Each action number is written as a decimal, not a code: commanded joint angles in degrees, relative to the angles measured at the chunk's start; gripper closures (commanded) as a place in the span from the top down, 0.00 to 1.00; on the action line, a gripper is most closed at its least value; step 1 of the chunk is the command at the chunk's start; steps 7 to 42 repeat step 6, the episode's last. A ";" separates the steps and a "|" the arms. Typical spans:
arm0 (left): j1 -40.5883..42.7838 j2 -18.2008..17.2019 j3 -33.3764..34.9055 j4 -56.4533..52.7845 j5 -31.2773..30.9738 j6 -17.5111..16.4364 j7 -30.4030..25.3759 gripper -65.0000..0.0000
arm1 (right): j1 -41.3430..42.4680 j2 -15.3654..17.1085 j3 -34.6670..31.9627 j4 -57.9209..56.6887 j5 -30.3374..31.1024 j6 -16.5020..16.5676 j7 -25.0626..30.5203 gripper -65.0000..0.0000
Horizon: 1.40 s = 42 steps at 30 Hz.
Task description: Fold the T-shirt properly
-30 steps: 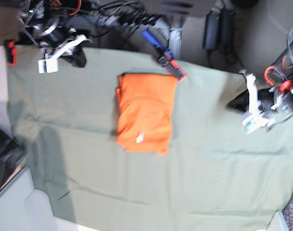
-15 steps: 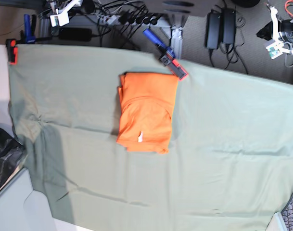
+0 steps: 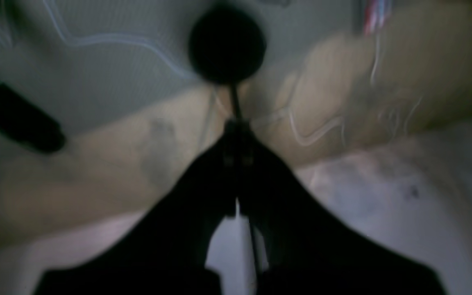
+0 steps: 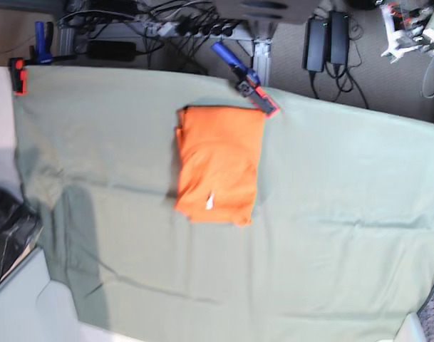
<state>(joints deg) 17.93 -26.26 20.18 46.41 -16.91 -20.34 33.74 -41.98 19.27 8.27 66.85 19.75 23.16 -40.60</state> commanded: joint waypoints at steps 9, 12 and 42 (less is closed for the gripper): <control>-13.00 8.13 0.48 -20.00 1.38 -0.07 0.98 0.00 | 11.61 0.87 -1.29 -15.02 -0.90 5.53 -4.52 0.00; -13.00 8.13 0.48 -20.00 1.38 -0.07 0.98 0.00 | 11.61 0.87 -1.29 -15.02 -0.90 5.53 -4.52 0.00; -13.00 8.13 0.48 -20.00 1.38 -0.07 0.98 0.00 | 11.61 0.87 -1.29 -15.02 -0.90 5.53 -4.52 0.00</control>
